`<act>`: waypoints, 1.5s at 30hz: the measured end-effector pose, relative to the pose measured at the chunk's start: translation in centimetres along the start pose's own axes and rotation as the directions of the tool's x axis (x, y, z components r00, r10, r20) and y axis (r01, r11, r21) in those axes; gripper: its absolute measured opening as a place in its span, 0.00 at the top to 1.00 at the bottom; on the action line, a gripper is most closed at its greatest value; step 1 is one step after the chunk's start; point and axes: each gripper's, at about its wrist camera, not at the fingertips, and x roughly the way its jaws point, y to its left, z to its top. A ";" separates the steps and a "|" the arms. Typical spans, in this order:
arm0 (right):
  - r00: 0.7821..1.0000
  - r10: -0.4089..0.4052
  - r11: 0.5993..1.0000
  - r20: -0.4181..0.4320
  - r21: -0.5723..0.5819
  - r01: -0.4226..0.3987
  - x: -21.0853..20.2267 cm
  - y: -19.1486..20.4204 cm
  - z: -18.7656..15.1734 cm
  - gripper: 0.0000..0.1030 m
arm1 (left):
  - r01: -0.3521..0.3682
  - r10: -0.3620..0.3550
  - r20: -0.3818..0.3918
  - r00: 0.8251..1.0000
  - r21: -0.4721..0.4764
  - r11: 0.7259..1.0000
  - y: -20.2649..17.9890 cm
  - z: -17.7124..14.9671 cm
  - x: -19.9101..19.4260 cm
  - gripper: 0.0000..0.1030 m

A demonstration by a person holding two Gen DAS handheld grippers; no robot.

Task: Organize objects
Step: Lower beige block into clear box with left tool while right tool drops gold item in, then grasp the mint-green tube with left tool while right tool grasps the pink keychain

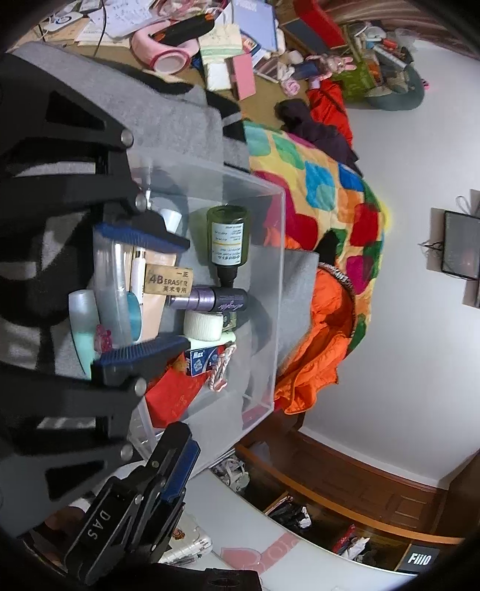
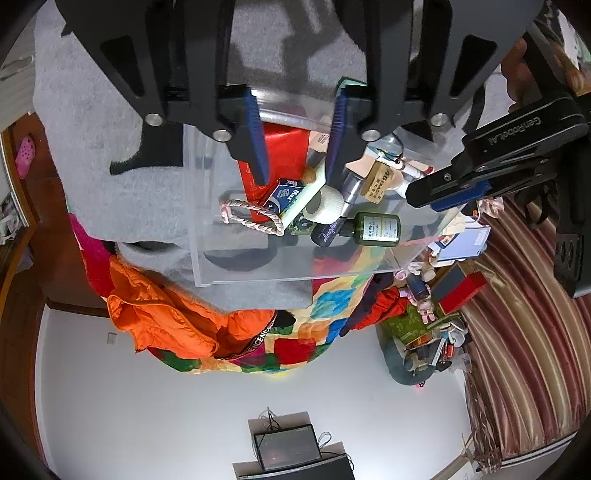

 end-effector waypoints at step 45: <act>1.000 -0.005 1.000 -0.001 -0.007 0.005 -4.1 -0.3 -3.5 0.45 | -0.100 0.113 -0.140 0.984 0.099 0.990 -3.5 -7.6 3.5 0.29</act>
